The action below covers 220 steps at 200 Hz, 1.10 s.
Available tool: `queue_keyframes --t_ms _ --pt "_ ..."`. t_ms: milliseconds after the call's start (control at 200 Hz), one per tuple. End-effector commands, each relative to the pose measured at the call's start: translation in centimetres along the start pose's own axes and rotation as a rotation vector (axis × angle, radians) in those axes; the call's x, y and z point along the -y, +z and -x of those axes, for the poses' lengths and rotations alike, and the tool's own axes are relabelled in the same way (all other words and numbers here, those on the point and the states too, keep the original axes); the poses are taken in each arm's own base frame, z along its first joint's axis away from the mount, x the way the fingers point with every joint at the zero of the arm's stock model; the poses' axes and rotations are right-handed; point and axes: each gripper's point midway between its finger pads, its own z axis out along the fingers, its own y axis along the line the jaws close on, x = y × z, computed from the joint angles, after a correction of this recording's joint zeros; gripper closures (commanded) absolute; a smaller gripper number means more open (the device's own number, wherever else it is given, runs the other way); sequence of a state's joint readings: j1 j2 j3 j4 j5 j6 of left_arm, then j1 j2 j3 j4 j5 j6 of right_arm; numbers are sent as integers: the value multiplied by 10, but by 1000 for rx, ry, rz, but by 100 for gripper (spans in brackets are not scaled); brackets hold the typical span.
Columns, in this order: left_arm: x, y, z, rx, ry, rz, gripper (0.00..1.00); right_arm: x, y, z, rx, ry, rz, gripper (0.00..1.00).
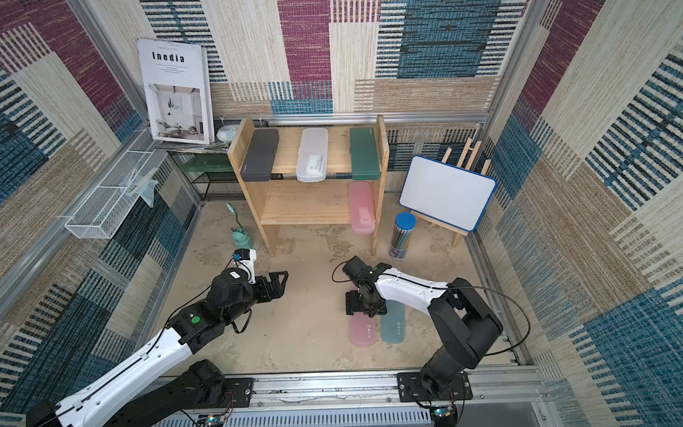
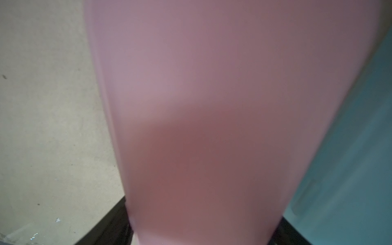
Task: Remove the pencil cases from the shelf
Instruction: Place the pencil case at the center of the board, then pick up the pencil case from the shelf.
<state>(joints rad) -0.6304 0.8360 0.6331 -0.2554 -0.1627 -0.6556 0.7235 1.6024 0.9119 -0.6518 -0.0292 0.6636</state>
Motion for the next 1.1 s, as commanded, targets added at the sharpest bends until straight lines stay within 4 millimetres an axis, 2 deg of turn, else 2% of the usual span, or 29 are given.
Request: queue_keyframes --t_ms 0,180,235,286,401,486,596,681,806,922,1002,1097 --pt "0 -1 4 25 -7 -2 4 -2 3 2 -3 -17 12 34" --pt "-3 0 3 25 9 12 4 -5 7 4 -13 -26 15 29" --pt "-2 1 3 22 8 10 4 -5 7 6 -9 -28 12 25" --pt "-1 2 3 19 5 8 4 -6 7 7 -11 -31 12 16" --pt "1 2 4 22 -6 -3 4 -8 -2 13 16 -41 12 0" --pt "5 3 8 29 -11 -17 3 -11 -18 22 62 -55 20 1" --pt "13 4 14 36 -13 -37 3 -17 -47 36 131 -81 27 1" --pt "29 7 25 54 -38 -94 3 -20 -85 52 244 -94 37 1" --pt "71 16 46 69 -104 -253 3 -18 -154 75 478 -81 57 1" --pt "113 31 63 51 -184 -406 1 -1 -204 87 650 -28 71 1" --pt "139 44 71 18 -253 -506 1 14 -223 90 697 9 64 1" --pt "167 64 76 -30 -322 -614 1 28 -234 92 718 30 36 1"
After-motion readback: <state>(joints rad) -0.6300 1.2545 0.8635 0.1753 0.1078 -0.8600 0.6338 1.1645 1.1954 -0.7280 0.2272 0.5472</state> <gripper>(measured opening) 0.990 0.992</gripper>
